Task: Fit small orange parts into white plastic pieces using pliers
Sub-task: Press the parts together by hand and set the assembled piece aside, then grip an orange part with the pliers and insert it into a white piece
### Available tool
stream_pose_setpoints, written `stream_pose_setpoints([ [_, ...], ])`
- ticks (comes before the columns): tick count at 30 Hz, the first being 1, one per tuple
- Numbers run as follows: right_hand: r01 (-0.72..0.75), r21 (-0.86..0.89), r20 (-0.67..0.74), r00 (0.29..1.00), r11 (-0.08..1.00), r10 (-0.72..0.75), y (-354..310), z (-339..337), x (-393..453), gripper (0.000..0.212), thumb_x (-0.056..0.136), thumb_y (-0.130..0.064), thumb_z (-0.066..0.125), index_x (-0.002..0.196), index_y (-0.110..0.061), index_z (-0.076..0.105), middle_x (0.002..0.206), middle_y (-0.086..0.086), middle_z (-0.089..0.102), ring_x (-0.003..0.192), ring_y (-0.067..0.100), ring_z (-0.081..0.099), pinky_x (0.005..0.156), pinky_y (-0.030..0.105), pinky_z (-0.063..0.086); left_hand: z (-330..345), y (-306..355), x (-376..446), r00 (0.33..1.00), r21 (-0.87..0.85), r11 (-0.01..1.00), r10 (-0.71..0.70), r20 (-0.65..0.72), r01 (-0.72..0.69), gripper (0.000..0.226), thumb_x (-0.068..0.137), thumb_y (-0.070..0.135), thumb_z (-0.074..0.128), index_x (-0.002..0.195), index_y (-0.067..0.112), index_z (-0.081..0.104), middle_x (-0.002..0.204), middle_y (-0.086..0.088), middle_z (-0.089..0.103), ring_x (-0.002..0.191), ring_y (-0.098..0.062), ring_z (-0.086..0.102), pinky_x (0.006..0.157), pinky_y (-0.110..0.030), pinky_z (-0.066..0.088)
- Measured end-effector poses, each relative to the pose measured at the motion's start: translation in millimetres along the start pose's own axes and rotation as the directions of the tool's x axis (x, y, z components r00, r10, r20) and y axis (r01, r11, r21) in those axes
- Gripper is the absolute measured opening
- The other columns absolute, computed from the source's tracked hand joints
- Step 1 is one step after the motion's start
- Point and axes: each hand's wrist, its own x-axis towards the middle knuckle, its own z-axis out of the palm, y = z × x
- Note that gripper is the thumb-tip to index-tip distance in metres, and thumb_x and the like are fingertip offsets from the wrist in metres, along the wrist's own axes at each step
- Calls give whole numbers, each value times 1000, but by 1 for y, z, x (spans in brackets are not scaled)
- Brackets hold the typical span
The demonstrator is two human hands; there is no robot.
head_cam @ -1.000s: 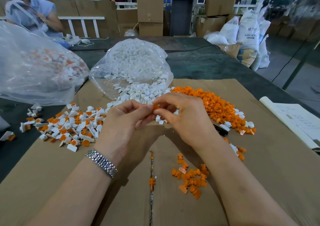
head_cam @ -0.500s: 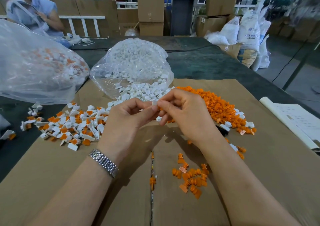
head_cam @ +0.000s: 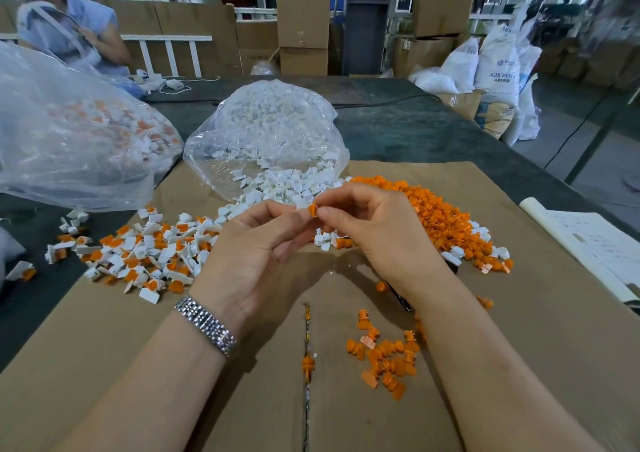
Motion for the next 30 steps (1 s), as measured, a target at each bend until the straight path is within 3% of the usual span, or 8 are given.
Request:
stream_pose_setpoints([
  [5,16,36,-25,1000,999,-15,2,1,0,10,91,-9,74,100,-12,76,90,1,77,86,11,73,77,17,54,-3,2,1,1000,-10,1000,-30,-3,30,25,71,2,78,95,0,71,99,-22,76,97,-32,76,76,-25,61],
  [12,25,39,4,1000,999,-25,0,-2,-1,8,93,-8,72,98,-11,76,88,0,77,85,10,74,76,17,54,-3,3,1,999,10,999,-41,15,41,15,74,-1,76,85,-6,68,93,-22,76,93,-31,77,76,-24,61],
  [17,42,-57,29,999,998,-40,-2,1,-2,9,93,-6,70,97,-11,76,87,0,76,84,11,73,77,21,56,-4,1,2,1000,99,995,20,-3,-20,19,64,4,81,76,-1,67,82,-18,75,88,-28,77,77,-23,60],
  [20,-7,-147,-28,1000,989,3,0,-4,0,9,97,-17,68,101,-19,74,89,-4,74,84,7,71,70,16,55,-3,0,3,1000,84,996,20,-17,-19,20,67,2,80,79,-4,65,92,-24,75,95,-34,76,79,-25,60],
  [22,-118,-475,-135,989,872,61,4,-12,3,18,97,-37,65,109,-23,68,101,-6,69,92,8,65,75,24,55,-3,2,3,999,23,1000,-3,-32,4,20,67,0,79,79,-4,65,98,-25,75,97,-35,76,74,-23,61],
  [23,-205,-646,-170,978,735,123,7,-17,3,33,94,-49,64,115,-22,63,111,-3,64,101,13,62,85,33,54,-3,2,3,999,3,1000,-14,-42,14,19,66,-1,79,78,-3,65,100,-26,75,97,-35,76,71,-22,61],
  [26,-379,-845,-227,893,377,388,11,-23,1,73,82,-67,67,131,-15,51,133,9,51,126,30,49,103,54,43,-5,4,4,998,15,1000,-10,-66,11,17,65,-1,79,76,-1,67,104,-27,74,95,-34,76,69,-21,62],
  [30,-338,-895,-197,884,290,424,11,-21,-2,51,85,-56,71,106,-13,53,115,8,56,116,32,52,99,54,40,-6,3,6,997,36,999,-3,-76,6,18,66,0,80,79,-1,68,98,-23,76,95,-33,77,68,-21,61],
])
